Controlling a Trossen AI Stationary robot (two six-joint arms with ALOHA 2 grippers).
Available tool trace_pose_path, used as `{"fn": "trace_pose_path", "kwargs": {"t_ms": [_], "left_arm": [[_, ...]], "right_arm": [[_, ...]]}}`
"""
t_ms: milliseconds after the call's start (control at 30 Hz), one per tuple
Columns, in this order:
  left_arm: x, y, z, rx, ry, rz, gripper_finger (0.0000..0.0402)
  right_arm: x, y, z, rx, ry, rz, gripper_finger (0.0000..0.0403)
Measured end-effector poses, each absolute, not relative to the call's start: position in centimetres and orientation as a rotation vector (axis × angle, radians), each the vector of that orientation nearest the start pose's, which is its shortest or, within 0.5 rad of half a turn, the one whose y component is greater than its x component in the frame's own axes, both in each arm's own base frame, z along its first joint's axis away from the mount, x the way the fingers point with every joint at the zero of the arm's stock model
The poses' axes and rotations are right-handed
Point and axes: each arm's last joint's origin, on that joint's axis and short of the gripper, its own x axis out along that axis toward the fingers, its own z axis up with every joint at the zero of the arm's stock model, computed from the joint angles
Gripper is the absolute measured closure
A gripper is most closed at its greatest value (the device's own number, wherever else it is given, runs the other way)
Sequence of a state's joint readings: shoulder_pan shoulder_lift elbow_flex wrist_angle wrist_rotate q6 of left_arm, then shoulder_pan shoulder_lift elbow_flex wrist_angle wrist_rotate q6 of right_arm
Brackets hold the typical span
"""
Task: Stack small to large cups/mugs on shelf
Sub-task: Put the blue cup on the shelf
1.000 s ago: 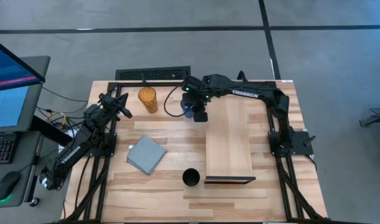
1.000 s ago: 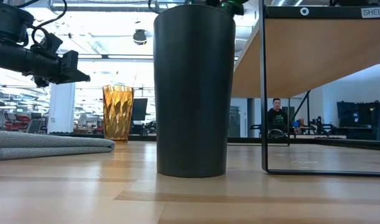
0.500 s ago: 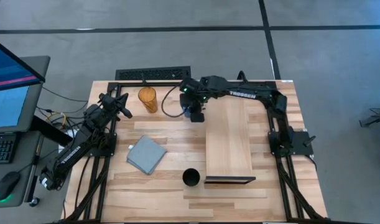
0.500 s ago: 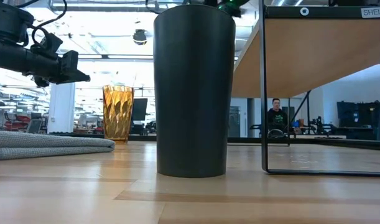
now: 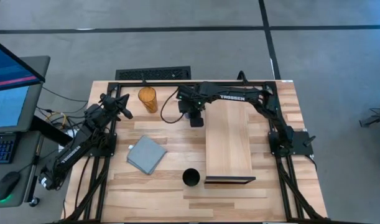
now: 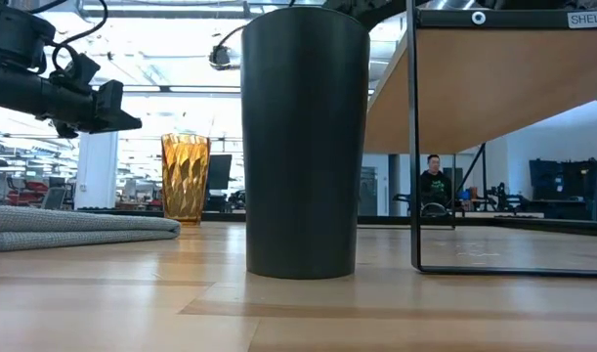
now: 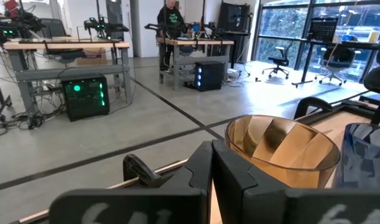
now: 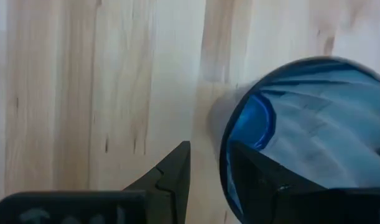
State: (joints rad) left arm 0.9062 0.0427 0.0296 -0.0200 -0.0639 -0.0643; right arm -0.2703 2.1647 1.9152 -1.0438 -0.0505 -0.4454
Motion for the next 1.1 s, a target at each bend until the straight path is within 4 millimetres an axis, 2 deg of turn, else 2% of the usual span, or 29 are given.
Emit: {"fn": "trace_pose_path", "kwargs": {"t_ms": [200, 433, 700, 867, 1100], "left_arm": [[6.0, 8.0, 16.7, -0.083, 0.021, 0.971, 0.0401], [6.1, 8.1, 16.4, -0.094, 0.054, 0.972, 0.0401], [6.2, 8.2, 16.3, -0.098, 0.061, 0.972, 0.0401], [6.2, 8.2, 16.3, -0.098, 0.061, 0.972, 0.0401], [6.2, 8.2, 16.3, -0.098, 0.061, 0.973, 0.0401]], "right_arm": [[43.1, -12.1, 22.6, -0.174, 1.280, 0.091, 0.0284], [43.1, -12.4, 22.6, -0.174, 1.279, 0.083, 0.0383], [42.8, -12.6, 23.1, -0.250, 1.338, 0.019, 0.0392], [42.7, -12.6, 25.8, -0.251, 1.324, 0.009, 0.0392], [42.8, -11.5, 31.8, -0.303, 1.211, -0.026, 0.0392]]}}
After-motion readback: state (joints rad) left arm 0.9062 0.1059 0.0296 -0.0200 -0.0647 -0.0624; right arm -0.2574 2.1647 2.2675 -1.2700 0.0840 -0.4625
